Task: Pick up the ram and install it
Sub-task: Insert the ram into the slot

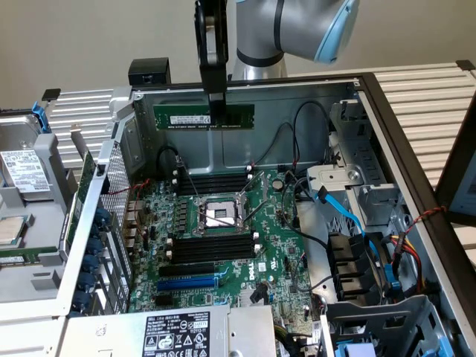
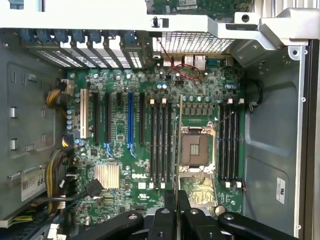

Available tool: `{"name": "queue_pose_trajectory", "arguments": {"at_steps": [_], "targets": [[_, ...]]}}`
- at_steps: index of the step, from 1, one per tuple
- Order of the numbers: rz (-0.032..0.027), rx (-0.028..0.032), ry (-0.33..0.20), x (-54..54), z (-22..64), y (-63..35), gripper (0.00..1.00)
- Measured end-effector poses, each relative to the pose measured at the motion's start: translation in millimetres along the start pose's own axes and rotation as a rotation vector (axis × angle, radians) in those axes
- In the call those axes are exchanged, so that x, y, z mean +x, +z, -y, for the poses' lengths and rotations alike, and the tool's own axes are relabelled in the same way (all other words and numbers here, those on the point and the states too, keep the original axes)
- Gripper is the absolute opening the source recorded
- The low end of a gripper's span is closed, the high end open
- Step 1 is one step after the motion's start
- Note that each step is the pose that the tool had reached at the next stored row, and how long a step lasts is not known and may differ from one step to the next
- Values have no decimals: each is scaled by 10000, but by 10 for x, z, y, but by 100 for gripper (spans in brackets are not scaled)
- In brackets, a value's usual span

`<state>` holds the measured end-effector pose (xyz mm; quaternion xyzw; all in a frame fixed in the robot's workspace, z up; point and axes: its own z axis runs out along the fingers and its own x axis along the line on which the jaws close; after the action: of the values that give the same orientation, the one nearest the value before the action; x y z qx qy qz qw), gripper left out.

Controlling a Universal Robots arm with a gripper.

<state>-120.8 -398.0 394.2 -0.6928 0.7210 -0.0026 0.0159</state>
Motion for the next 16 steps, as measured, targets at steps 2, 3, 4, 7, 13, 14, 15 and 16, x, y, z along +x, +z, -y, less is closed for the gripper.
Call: {"name": "queue_pose_trajectory", "arguments": {"at_steps": [2, 3, 4, 7, 13, 14, 15, 16], "targets": [[-9, 5, 85, 4, 0, 15, 13], [-12, 7, 122, 7, 0, 23, 13], [-15, 9, 161, 9, 0, 32, 13], [-19, 18, 233, 23, 0, 60, 13], [-78, 35, 240, 25, -5, 144, 13], [-82, 64, 239, 22, -9, 156, 13], [-81, 95, 237, 19, -14, 168, 13], [-79, 130, 238, 13, -21, 179, 13]]}}
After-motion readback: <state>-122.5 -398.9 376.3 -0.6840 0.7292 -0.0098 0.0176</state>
